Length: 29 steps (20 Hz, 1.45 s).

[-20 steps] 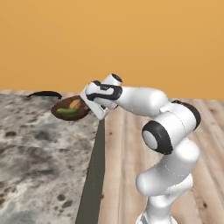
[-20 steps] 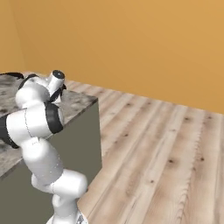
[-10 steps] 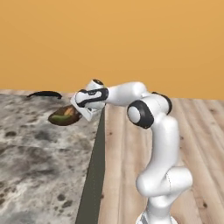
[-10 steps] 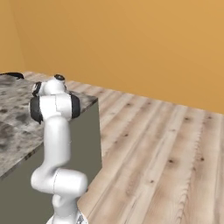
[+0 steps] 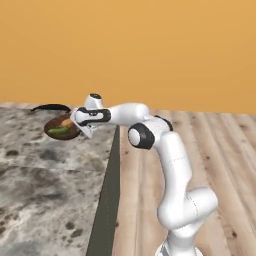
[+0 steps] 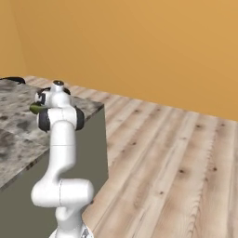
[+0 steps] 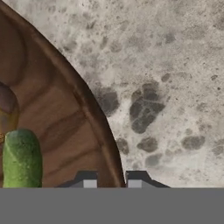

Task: The microwave is finished heating the chicken drumstick and cucumber. Take the bowl containing the food and place it on the dining counter.

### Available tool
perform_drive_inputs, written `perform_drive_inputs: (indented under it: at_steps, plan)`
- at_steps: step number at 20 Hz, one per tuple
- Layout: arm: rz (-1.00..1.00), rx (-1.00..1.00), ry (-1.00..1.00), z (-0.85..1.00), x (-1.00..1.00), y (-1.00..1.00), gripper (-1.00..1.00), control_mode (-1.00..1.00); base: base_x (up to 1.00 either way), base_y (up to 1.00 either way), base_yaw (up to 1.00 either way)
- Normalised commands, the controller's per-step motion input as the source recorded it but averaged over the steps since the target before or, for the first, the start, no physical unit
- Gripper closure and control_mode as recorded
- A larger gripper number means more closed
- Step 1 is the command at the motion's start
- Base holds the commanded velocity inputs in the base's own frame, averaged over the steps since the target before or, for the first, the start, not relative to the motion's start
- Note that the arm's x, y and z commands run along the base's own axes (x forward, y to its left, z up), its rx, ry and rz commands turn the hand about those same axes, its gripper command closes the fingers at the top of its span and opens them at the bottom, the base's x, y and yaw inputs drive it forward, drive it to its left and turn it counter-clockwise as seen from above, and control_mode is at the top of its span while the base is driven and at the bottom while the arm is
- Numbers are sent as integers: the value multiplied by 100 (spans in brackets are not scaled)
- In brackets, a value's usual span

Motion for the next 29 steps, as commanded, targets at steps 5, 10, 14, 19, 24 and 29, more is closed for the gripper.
perform_drive_inputs:
  at_steps: [5,10,14,19,24,29]
  plan:
    - [0,3,-16,0,-59,-38,-100,-100,0,0,0]
    - [0,8,-29,0,-100,-85,-100,-100,0,0,0]
    - [0,18,-28,23,-100,-99,-100,-100,0,0,0]
    - [0,18,-19,60,-100,-100,-100,-100,0,0,0]
    - [-2,17,-10,89,-100,-94,-100,-100,0,0,0]
    - [-9,14,-2,100,-100,-85,-100,-100,0,0,0]
